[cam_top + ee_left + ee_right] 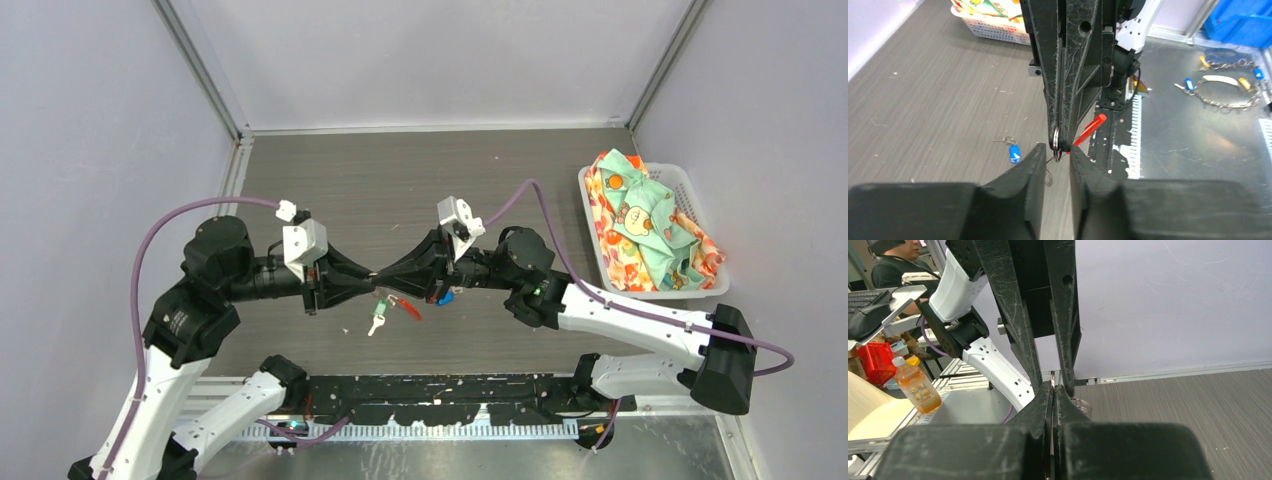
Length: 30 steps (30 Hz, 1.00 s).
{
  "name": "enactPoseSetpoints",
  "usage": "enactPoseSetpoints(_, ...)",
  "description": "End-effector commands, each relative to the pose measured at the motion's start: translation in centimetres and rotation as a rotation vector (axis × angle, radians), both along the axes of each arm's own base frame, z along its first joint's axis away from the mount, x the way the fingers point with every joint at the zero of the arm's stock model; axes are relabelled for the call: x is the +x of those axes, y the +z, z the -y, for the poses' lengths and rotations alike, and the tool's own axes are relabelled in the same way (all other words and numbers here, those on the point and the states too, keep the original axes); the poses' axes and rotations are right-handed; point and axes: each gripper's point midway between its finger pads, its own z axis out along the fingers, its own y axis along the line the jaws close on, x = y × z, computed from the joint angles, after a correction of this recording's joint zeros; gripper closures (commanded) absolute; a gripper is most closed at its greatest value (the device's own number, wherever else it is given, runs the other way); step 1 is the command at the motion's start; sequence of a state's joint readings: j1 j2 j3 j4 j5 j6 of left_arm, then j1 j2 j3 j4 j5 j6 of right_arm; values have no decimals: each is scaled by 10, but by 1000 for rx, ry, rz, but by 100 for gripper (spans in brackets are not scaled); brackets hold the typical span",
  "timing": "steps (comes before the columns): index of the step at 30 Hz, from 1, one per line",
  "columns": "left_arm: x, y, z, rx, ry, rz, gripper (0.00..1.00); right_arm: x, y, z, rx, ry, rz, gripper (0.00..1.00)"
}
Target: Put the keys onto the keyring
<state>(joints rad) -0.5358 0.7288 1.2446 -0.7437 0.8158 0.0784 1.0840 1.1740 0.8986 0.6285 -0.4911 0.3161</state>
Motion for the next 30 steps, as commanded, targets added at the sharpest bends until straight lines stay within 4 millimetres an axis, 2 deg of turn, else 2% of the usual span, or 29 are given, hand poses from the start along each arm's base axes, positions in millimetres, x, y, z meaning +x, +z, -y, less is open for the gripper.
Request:
enactPoseSetpoints(1, 14, 0, -8, 20, 91, 44, 69, -13, 37, 11, 92, 24, 70, 99)
enactPoseSetpoints(4, 18, 0, -11, 23, 125, 53, 50, -13, 37, 11, 88, 23, 70, 99)
enactPoseSetpoints(6, 20, 0, -13, 25, 142, 61, 45, -13, 37, 11, 89, 24, 71, 99)
enactPoseSetpoints(8, 20, 0, -13, 26, 145, 71, 45, -13, 36, 11, 87, 25, 68, 99)
enactPoseSetpoints(10, 19, 1, -13, 19, 142, 74, 49, -12, 36, 11, 86, 23, 68, 99)
enactPoseSetpoints(15, 12, -2, -9, 13, 91, 54, 68, -12, 36, 10, 86, 24, 67, 99)
enactPoseSetpoints(17, 7, -2, -6, 5, 60, 31, 71, -13, 36, 10, 86, 24, 67, 99)
enactPoseSetpoints(24, -5, -2, 3, -13, -33, -24, 71, -11, 34, 10, 77, 15, 64, 99)
enactPoseSetpoints(30, 1, -2, 3, -12, -8, -26, 89, -11, 31, 9, 71, 17, 60, 99)
